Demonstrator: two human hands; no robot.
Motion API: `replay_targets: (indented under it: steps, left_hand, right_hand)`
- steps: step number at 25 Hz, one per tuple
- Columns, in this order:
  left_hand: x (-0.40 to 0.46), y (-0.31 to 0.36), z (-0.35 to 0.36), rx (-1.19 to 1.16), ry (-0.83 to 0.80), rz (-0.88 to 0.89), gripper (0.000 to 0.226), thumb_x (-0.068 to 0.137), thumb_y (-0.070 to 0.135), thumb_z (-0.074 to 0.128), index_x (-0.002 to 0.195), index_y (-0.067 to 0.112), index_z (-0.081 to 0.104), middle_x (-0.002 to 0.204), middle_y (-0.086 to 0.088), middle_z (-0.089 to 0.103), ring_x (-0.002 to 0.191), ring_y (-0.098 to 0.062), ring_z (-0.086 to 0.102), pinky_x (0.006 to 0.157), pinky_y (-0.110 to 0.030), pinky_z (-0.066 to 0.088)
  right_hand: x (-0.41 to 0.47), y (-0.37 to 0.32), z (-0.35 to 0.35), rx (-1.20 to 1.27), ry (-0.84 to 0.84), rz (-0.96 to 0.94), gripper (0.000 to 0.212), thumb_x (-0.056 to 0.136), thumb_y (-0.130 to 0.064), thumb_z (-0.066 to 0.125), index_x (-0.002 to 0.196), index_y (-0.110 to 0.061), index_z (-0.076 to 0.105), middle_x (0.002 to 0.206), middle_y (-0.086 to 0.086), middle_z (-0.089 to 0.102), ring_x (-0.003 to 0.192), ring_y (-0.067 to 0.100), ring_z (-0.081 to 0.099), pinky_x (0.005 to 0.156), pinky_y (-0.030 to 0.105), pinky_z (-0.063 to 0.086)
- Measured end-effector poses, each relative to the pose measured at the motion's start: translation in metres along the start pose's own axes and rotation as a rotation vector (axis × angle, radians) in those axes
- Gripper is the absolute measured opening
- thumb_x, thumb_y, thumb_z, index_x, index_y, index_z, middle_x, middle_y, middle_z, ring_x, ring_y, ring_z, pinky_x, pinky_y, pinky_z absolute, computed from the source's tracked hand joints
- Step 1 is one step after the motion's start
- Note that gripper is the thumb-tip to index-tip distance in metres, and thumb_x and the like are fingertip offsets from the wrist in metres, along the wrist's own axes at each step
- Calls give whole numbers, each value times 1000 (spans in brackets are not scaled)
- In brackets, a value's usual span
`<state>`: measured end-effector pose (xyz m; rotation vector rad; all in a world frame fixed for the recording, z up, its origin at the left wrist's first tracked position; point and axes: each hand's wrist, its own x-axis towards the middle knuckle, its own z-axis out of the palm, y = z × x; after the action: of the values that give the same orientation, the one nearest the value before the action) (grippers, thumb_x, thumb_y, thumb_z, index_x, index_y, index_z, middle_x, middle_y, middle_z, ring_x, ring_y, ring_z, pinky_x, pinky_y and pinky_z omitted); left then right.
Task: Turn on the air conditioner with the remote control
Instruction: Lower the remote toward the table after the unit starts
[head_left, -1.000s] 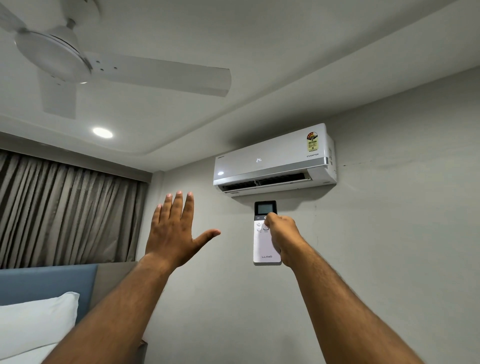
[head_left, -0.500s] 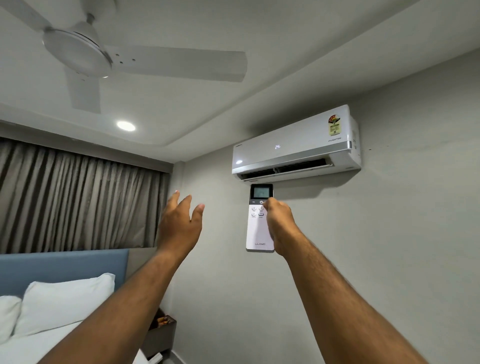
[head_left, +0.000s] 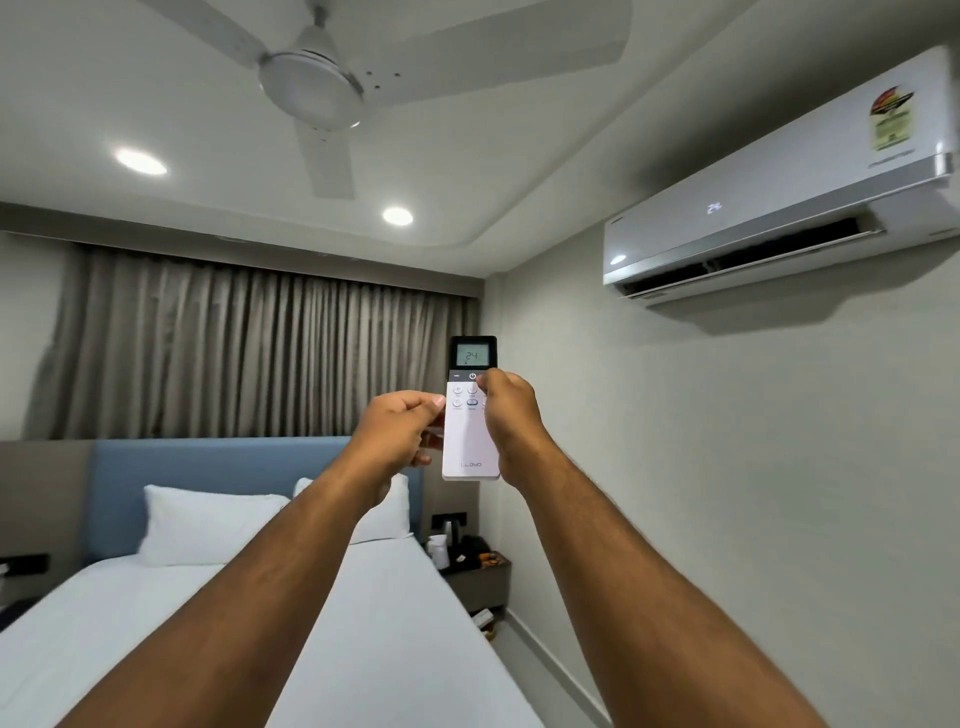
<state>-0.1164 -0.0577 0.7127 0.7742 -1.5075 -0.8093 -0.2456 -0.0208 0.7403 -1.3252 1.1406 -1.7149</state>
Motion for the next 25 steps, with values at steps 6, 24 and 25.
replay_targets:
  steps: [6, 24, 25]
  left_hand:
    - [-16, -10, -52, 11, 70, -82, 15, 93, 25, 63, 97, 15, 74, 87, -7, 78, 68, -19, 72, 54, -32, 56]
    - [-123, -197, -106, 125, 311, -590, 12, 94, 13, 60, 102, 15, 69, 94, -1, 76, 65, -11, 73, 47, -25, 54]
    - [-138, -219, -104, 120, 321, -642, 12, 94, 12, 59, 99, 16, 69, 92, 0, 76, 63, -10, 73, 46, -24, 54]
  right_hand:
    - [-1, 25, 49, 57, -131, 45, 15, 97, -21, 43, 94, -17, 57, 75, 3, 65, 57, 17, 58, 51, 23, 43]
    - [-52, 260, 91, -153, -377, 322, 28, 100, -9, 48, 109, -15, 74, 112, 11, 76, 94, 28, 72, 72, 35, 58]
    - [-62, 284, 89, -163, -378, 374, 28, 100, -8, 48, 110, -15, 74, 112, 11, 76, 92, 28, 71, 72, 35, 58]
